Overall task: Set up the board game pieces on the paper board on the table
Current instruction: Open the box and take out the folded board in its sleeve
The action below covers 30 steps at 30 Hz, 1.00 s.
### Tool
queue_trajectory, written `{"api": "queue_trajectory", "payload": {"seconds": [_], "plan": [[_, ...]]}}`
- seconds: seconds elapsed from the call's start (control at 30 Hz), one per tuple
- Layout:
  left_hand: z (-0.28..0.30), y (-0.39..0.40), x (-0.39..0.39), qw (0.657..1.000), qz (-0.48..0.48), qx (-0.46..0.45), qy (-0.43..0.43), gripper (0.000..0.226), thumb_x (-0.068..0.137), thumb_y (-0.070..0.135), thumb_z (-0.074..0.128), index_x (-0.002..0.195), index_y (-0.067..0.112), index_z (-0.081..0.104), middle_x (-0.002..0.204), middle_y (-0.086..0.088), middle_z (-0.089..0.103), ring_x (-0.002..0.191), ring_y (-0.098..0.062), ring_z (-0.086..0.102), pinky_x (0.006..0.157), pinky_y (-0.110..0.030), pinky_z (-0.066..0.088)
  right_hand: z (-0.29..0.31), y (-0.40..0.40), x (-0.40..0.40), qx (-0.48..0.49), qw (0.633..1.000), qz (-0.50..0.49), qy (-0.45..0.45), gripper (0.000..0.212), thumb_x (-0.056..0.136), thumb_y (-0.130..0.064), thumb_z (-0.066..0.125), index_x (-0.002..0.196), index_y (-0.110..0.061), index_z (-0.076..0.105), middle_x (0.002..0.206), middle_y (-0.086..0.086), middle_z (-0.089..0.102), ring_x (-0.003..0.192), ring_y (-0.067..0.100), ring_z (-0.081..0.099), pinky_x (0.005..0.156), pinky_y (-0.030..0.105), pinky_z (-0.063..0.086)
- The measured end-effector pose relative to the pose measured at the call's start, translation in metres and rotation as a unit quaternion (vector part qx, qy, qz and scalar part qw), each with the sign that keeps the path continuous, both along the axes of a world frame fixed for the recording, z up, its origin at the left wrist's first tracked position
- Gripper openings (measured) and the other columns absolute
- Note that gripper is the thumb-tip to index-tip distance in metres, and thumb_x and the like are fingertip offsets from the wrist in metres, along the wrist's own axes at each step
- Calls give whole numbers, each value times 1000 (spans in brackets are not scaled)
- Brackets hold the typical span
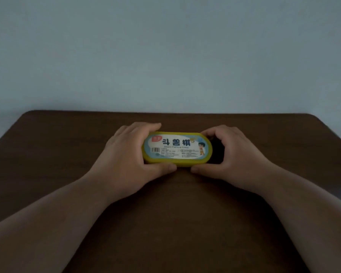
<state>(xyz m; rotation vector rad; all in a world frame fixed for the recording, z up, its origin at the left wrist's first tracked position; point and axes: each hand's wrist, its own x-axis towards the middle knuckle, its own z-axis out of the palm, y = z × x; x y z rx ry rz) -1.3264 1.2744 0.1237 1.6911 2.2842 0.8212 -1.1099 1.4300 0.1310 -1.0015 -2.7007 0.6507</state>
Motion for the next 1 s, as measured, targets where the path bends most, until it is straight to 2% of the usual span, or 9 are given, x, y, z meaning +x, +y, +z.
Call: {"api": "queue_trajectory", "payload": {"seconds": [0.1, 0.23, 0.37, 0.5, 0.6, 0.7, 0.77, 0.87, 1.0], "plan": [[0, -3, 3, 1000, 15, 12, 3, 100, 63, 72, 83, 149, 36, 48, 140, 19, 53, 130, -6, 45, 111, -36, 42, 0, -7, -2, 15, 1000, 3, 12, 87, 67, -65, 88, 141, -36, 52, 120, -25, 48, 124, 7, 45, 111, 38, 41], [8, -9, 13, 999, 36, 31, 10, 93, 65, 67, 86, 146, 33, 54, 133, 14, 57, 125, -9, 50, 108, -33, 44, 1, -12, 2, 8, 999, 6, 41, 108, 72, -62, 87, 160, -35, 31, 146, -18, 54, 140, 11, 41, 121, 40, 31], [8, -11, 14, 994, 52, 53, -78, 92, 58, 69, 86, 139, 34, 59, 128, 14, 67, 111, -4, 64, 99, -31, 54, -2, -10, 8, -24, 997, -16, 68, 110, 69, -63, 88, 160, -35, 32, 144, -18, 57, 140, 14, 45, 120, 43, 36], [8, -11, 6, 983, 95, 87, -128, 79, 64, 59, 91, 133, 33, 63, 120, 13, 69, 101, -4, 67, 89, -28, 56, -3, -8, 4, -40, 996, -35, 65, 114, 56, -73, 84, 154, -40, 37, 144, -8, 57, 135, 16, 52, 116, 44, 44], [10, -13, -1, 971, 132, 130, -152, 65, 73, 48, 91, 130, 29, 64, 120, 9, 67, 100, -9, 67, 82, -26, 55, -5, -3, -1, -48, 996, -23, 67, 112, 55, -74, 84, 153, -40, 39, 134, -23, 61, 131, 11, 53, 114, 45, 44], [11, -30, -32, 962, 193, 174, -82, 61, 77, 44, 89, 130, 27, 64, 124, 9, 60, 111, -14, 60, 92, -33, 51, -8, 2, -6, -45, 997, -5, 57, 105, 61, -72, 84, 151, -45, 37, 128, -30, 62, 130, 6, 50, 114, 45, 43], [10, -46, -67, 954, 235, 180, -35, 60, 77, 46, 88, 129, 25, 66, 128, 3, 62, 117, -22, 60, 101, -44, 51, -10, 6, -7, -52, 997, -2, 57, 103, 61, -73, 84, 150, -47, 37, 126, -32, 62, 128, 5, 51, 114, 45, 43], [9, -65, -102, 957, 269, 107, 13, 51, 78, 55, 82, 122, 31, 72, 140, -4, 61, 126, -36, 57, 107, -54, 45, -12, 9, -10, -63, 996, -5, 69, 104, 63, -69, 87, 151, -46, 37, 121, -35, 62, 128, 4, 52, 113, 44, 43], [10, -65, -106, 964, 254, 46, 66, 36, 86, 47, 81, 121, 38, 73, 153, -1, 52, 138, -37, 44, 113, -54, 33, -11, 9, -16, -78, 993, -20, 83, 101, 62, -67, 88, 149, -47, 40, 124, -32, 64, 124, 3, 54, 113, 46, 44]]}}
